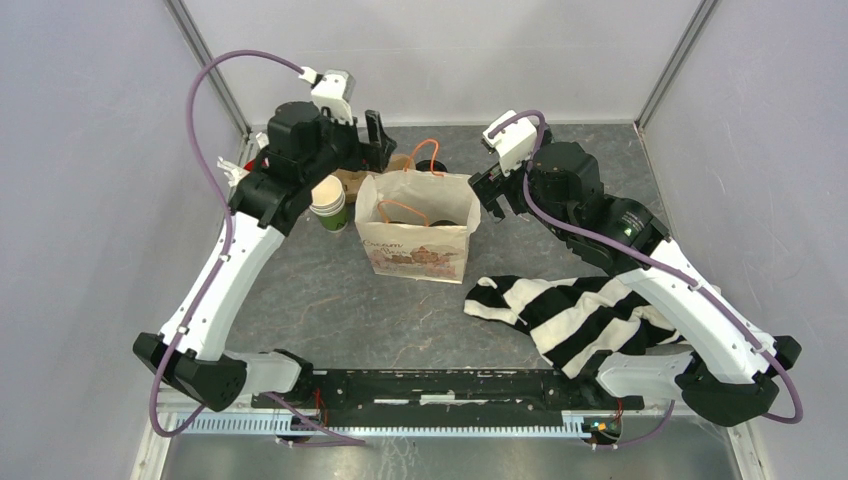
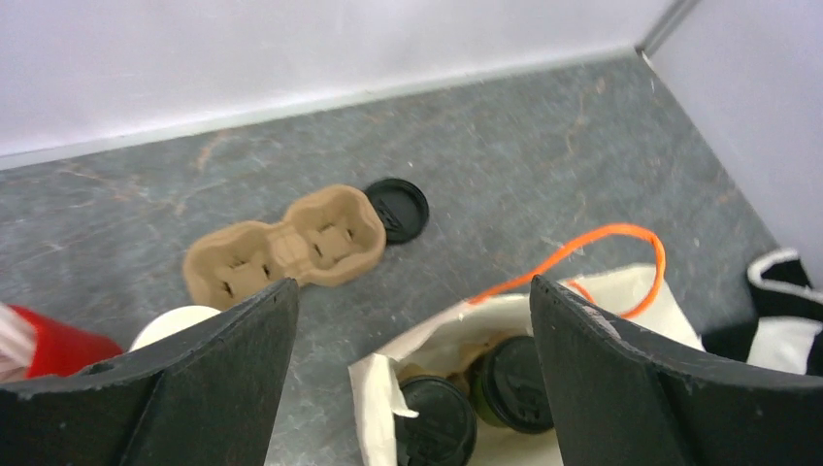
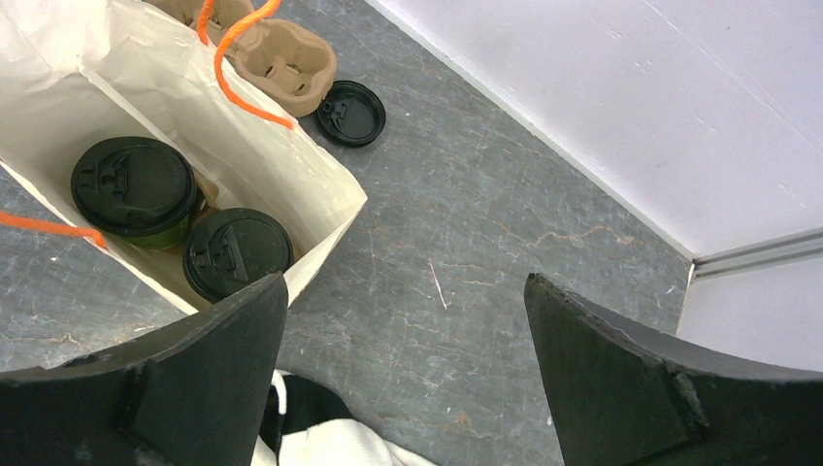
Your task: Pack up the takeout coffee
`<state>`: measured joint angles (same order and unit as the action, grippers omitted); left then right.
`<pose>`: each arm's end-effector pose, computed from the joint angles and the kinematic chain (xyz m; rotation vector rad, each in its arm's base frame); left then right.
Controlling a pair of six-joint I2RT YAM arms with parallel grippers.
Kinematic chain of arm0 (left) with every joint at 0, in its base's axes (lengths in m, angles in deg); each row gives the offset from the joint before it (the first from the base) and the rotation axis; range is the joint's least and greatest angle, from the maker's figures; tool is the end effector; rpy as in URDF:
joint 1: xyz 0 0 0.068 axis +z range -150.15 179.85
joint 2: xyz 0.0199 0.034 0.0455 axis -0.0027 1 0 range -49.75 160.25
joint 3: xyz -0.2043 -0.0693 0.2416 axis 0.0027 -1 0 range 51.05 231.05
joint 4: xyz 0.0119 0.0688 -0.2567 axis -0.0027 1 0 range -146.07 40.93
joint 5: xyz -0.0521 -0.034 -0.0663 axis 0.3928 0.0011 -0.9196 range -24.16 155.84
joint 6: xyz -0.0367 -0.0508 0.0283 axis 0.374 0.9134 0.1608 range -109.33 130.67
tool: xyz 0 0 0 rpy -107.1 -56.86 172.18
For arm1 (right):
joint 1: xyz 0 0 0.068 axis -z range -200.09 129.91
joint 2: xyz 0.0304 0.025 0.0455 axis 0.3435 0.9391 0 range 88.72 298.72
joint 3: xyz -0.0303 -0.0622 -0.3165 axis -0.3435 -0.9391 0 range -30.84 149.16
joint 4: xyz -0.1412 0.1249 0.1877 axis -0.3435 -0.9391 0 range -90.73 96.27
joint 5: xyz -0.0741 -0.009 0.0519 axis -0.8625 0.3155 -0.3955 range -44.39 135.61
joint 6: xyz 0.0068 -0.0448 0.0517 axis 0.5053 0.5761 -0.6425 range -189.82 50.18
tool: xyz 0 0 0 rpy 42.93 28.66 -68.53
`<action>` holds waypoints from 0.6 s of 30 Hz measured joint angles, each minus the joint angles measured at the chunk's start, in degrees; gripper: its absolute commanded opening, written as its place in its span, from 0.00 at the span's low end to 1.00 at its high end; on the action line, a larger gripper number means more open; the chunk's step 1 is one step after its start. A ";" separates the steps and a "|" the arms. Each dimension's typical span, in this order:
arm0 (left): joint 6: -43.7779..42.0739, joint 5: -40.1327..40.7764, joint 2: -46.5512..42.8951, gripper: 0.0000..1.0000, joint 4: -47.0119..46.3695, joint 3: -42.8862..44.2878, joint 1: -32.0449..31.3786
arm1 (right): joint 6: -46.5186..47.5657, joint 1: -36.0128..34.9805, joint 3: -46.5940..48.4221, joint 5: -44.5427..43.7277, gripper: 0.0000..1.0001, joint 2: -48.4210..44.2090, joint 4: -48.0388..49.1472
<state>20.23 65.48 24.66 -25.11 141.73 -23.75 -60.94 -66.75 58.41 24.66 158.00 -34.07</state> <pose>0.2596 -0.1136 0.5131 0.2301 1.8326 -0.4121 0.1794 0.1611 0.5077 -0.6646 1.7831 0.0948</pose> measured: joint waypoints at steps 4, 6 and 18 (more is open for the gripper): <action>3.08 3.80 0.72 0.96 4.26 6.40 6.62 | 0.02 -0.20 0.00 0.02 0.98 0.00 0.00; 4.90 7.23 1.20 0.95 6.95 8.26 10.88 | 0.02 -0.24 -0.02 0.07 0.98 0.00 0.00; 9.44 10.40 18.95 0.52 18.82 15.85 32.92 | 1.33 -1.25 -2.03 -0.46 0.98 -1.77 0.46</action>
<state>29.68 75.88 43.61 -6.29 157.57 9.17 -59.60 -67.99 56.38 24.20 156.23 -33.61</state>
